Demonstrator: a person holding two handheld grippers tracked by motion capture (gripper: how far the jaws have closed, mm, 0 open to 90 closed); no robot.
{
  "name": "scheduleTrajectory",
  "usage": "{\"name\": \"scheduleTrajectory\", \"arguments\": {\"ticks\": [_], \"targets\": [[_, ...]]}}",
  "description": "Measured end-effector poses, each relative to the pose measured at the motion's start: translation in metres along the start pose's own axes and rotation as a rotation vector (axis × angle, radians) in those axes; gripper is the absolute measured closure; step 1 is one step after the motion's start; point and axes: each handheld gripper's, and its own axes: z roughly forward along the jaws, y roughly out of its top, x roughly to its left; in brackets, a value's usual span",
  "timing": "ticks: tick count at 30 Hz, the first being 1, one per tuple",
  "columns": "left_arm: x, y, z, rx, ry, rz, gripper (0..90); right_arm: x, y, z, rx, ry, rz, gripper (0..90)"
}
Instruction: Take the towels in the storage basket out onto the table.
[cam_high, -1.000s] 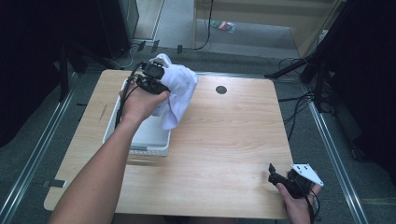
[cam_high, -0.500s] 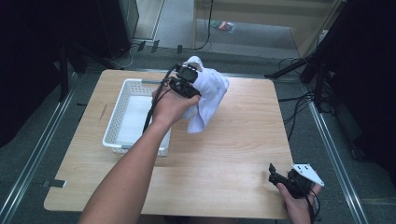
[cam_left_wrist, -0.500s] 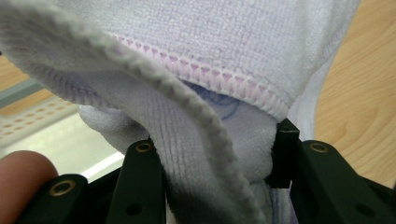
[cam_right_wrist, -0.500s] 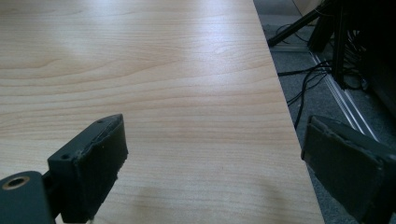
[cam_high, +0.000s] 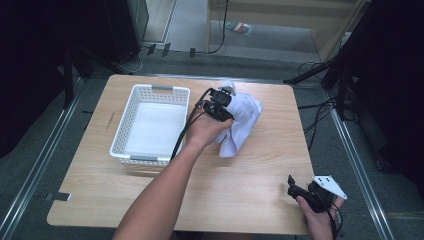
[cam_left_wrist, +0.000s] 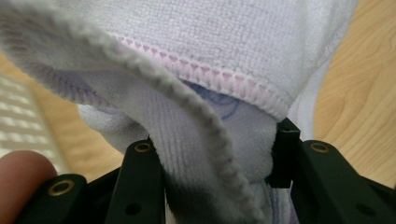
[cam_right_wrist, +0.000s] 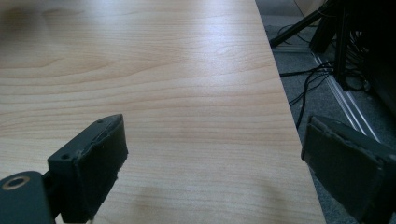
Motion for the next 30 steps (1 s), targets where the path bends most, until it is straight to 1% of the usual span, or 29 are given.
{"name": "scheduleTrajectory", "arguments": {"ticks": [2, 3, 5, 6, 7, 8, 9, 10, 11, 12, 13, 14, 15, 16, 17, 18, 19, 20, 21, 22, 23, 24, 25, 26, 27, 30], "targets": [[-0.001, -0.004, 0.009, -0.003, -0.01, -0.018, 59.0, 0.0, 0.0, 0.0, 0.001, 0.0, -0.001, 6.8], [-0.002, -0.006, 0.014, 0.006, -0.02, -0.018, 58.3, 0.0, 0.0, 0.0, 0.001, 0.002, -0.003, 6.8], [-0.002, -0.01, 0.021, 0.009, -0.019, -0.022, 57.9, 0.0, 0.0, 0.0, 0.0, 0.003, -0.001, 6.8], [-0.002, -0.011, 0.023, 0.016, -0.027, -0.023, 57.2, 0.0, 0.0, 0.0, 0.002, 0.003, -0.001, 6.8], [-0.001, -0.014, 0.028, 0.015, -0.057, -0.035, 54.4, 0.0, 0.0, 0.0, 0.002, 0.003, -0.003, 6.8], [-0.001, -0.014, 0.028, 0.015, -0.057, -0.035, 53.2, 0.0, 0.0, 0.0, 0.002, 0.003, -0.003, 6.8], [0.0, -0.017, 0.032, 0.012, -0.097, -0.055, 50.1, 0.0, 0.0, 0.0, 0.001, 0.004, -0.004, 6.8], [0.0, -0.018, 0.034, 0.02, -0.117, -0.057, 46.5, 0.0, 0.0, 0.0, 0.001, 0.004, -0.003, 6.8], [0.0, -0.018, 0.034, 0.02, -0.118, -0.053, 38.8, 0.0, 0.0, 0.0, 0.002, 0.004, -0.001, 6.8], [-0.001, -0.019, 0.033, -0.004, -0.113, -0.057, 33.0, 0.0, 0.0, 0.0, 0.002, 0.003, 0.001, 6.8], [-0.001, -0.019, 0.033, -0.004, -0.113, -0.057, 28.7, 0.0, 0.0, 0.0, 0.002, 0.003, 0.001, 6.8], [-0.001, -0.019, 0.031, -0.025, -0.114, -0.059, 28.7, 0.0, 0.0, 0.0, 0.002, 0.004, 0.002, 6.8], [0.0, -0.018, 0.027, -0.026, -0.13, -0.068, 12.6, 0.0, 0.0, 0.0, 0.003, 0.005, 0.002, 6.8], [0.0, -0.018, 0.027, -0.026, -0.13, -0.068, 9.3, 0.0, 0.0, 0.0, 0.003, 0.005, 0.002, 6.8], [0.001, -0.017, 0.023, -0.022, -0.133, -0.046, 6.5, 0.0, 0.0, 0.0, 0.002, 0.005, -0.001, 6.8], [0.001, -0.017, 0.023, -0.022, -0.133, -0.046, 3.8, 0.0, 0.0, 0.0, 0.002, 0.005, -0.001, 6.8], [0.002, -0.017, 0.02, -0.015, -0.109, -0.039, 3.8, 0.0, 0.0, 0.0, 0.002, 0.006, -0.002, 6.8], [0.003, -0.018, 0.018, -0.013, -0.103, -0.045, 0.6, 0.0, 0.0, 0.0, 0.002, 0.006, -0.003, 6.8], [0.008, -0.018, 0.013, -0.014, -0.09, -0.045, 0.0, 0.0, 0.0, 0.0, 0.003, 0.006, -0.001, 6.8], [0.008, -0.018, 0.013, -0.014, -0.09, -0.045, 0.0, 0.0, 0.0, 0.0, 0.003, 0.006, -0.001, 6.8], [0.014, -0.02, 0.007, -0.016, -0.071, -0.054, 0.0, 0.0, 0.0, 0.0, 0.003, 0.007, -0.004, 6.8], [0.014, -0.02, 0.007, -0.016, -0.071, -0.054, 0.0, 0.0, 0.0, 0.0, 0.003, 0.007, -0.004, 6.8], [0.02, -0.021, 0.001, -0.011, -0.052, -0.052, 0.0, 0.0, 0.0, 0.001, 0.004, 0.007, -0.005, 6.8], [0.022, -0.022, -0.002, -0.015, -0.037, -0.056, 0.0, 0.0, 0.0, 0.001, 0.005, 0.007, -0.006, 6.8], [0.022, -0.022, -0.002, -0.015, -0.037, -0.056, 0.0, 0.0, 0.0, 0.001, 0.005, 0.007, -0.006, 6.8], [0.036, -0.024, -0.014, -0.034, -0.016, -0.064, 0.0, 0.0, 0.0, 0.001, 0.005, 0.007, -0.012, 6.8]]}}
